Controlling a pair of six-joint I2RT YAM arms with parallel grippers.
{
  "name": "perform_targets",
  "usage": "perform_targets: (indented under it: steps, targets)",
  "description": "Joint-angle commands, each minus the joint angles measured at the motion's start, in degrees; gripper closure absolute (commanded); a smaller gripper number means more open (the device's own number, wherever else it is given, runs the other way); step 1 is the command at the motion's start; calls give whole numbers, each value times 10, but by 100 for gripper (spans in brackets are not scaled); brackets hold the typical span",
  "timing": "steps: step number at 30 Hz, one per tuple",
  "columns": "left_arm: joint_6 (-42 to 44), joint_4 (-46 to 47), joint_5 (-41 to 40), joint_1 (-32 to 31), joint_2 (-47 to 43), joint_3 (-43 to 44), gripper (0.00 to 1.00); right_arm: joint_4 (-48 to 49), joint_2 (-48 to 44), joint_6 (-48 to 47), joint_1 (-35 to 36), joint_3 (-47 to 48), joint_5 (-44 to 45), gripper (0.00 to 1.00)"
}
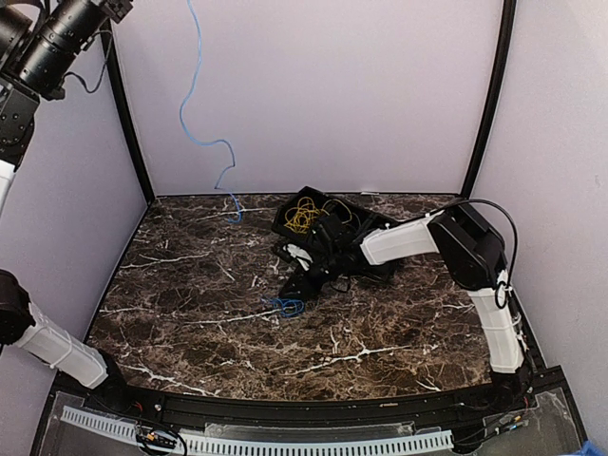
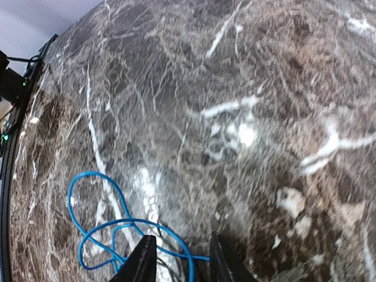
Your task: Untangle the cables
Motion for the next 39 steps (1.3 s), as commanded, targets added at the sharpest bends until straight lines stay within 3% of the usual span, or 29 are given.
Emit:
perform_targets:
  steps: [1, 4, 11, 18, 21, 27, 31, 37, 39]
  targets:
    - [-7, 53, -26, -1, -51, -115, 100, -48, -91, -61, -6, -47, -12, 63]
    - [-23, 105, -32, -2, -91, -246, 100, -73, -176, -103, -16, -84, -22, 54]
    - [-57, 179, -16, -2, -117, -423, 100, -146, -322, -174, -30, -121, -47, 37]
    - [-99, 236, 21, -1, -94, -508, 100, -147, -378, -137, -32, -64, -35, 26]
    - [-109, 257, 35, -2, -87, -538, 100, -131, -365, -86, -33, -27, 19, 23]
    - [-135, 290, 51, -1, -80, -570, 100, -84, -339, -48, -33, -6, 69, 23]
    - [-151, 296, 64, -2, -77, -576, 100, -79, -325, -33, -34, 7, 94, 32]
    - [-159, 299, 64, -3, -80, -590, 100, -175, -329, -93, -31, 21, -34, 35]
    - [-159, 300, 63, -2, -81, -593, 100, -212, -337, -119, -28, 14, -37, 36]
